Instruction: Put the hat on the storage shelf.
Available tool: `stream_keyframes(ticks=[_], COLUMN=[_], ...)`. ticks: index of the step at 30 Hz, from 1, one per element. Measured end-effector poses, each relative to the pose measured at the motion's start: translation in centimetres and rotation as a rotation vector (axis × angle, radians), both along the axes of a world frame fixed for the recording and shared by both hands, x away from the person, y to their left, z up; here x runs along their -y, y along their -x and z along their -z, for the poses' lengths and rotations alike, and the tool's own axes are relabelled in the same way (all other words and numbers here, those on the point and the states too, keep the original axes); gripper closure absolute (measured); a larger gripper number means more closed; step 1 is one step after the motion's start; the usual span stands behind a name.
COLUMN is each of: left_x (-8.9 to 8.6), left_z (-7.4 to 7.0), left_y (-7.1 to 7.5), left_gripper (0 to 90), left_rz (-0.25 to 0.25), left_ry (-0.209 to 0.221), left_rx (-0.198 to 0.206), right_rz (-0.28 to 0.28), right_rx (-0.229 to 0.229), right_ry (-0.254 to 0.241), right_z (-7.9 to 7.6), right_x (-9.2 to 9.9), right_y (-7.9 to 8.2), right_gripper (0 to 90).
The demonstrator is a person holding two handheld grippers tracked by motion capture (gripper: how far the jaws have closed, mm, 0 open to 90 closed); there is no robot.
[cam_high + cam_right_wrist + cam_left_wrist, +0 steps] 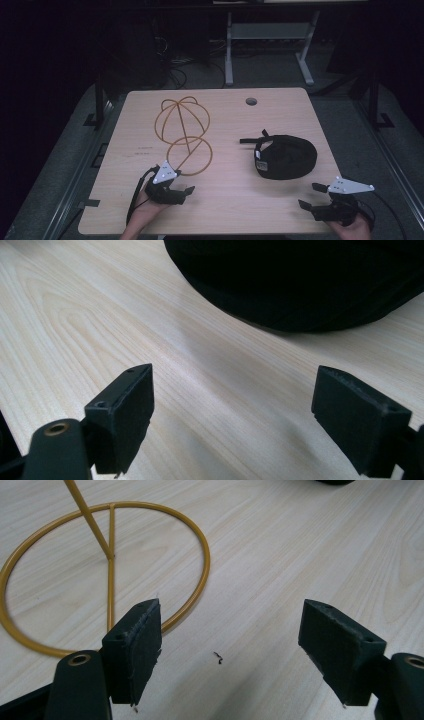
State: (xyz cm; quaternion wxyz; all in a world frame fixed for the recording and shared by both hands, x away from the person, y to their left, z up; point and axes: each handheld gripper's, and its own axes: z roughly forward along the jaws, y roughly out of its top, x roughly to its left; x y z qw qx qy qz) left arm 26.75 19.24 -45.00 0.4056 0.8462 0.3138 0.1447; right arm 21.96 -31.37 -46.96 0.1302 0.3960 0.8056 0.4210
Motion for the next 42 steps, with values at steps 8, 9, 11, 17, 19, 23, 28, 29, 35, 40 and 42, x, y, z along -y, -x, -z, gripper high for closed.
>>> stream_keyframes(ticks=[8, 9, 11, 17, 19, 23, 28, 29, 35, 40, 42], left_x=[-0.2, -0.2, -0.2, 0.4, 0.7, 1.6, 2.4, 2.5, 3.9, 5.2, 6.4], left_z=[-0.1, -0.2, -0.3, -0.4, -0.4, -0.4, -0.8, -0.9, -1.9, -2.6, -3.3], left_y=[0.2, 0.3, 0.4, 0.7, 0.6, 0.5, 0.7, 0.8, 0.8, 0.7, 0.5], left_gripper=[25.4, 25.4, 25.5, 25.4, 25.3, 25.2, 24.6, 24.6, 23.9, 23.8, 23.9], left_rz=[0.011, 0.018, 0.017, 0.042, 0.051, 0.076, 0.1, 0.107, 0.144, 0.182, 0.213], left_ry=[0.007, 0.004, 0.013, 0.023, 0.023, 0.029, 0.041, 0.036, 0.057, 0.056, 0.053], left_rx=[-0.008, -0.004, -0.004, -0.009, -0.015, -0.031, -0.034, -0.034, -0.034, -0.029, -0.019], right_rz=[0.019, 0.02, 0.021, 0.025, 0.021, 0.013, 0.014, 0.014, 0.018, 0.023, 0.023], right_rx=[0.0, 0.002, 0.002, 0.006, 0.008, 0.006, 0.01, 0.01, 0.011, 0.012, 0.013], right_ry=[-0.029, -0.029, -0.028, -0.033, -0.028, -0.025, -0.027, -0.027, -0.026, -0.03, -0.032], right_z=[-0.3, -0.3, -0.3, -0.3, -0.2, -0.2, -0.2, -0.2, -0.2, -0.1, -0.1], right_x=[0.1, 0.1, 0.1, 0.3, 0.3, 0.2, 0.1, 0.1, 0.2, 0.3, 0.4], right_y=[-0.2, -0.2, -0.2, -0.1, -0.1, -0.2, 0.0, 0.0, 0.0, 0.0, 0.1], right_gripper=[16.2, 16.2, 16.2, 16.2, 16.2, 16.2, 16.3, 16.3, 16.3, 16.3, 16.3])
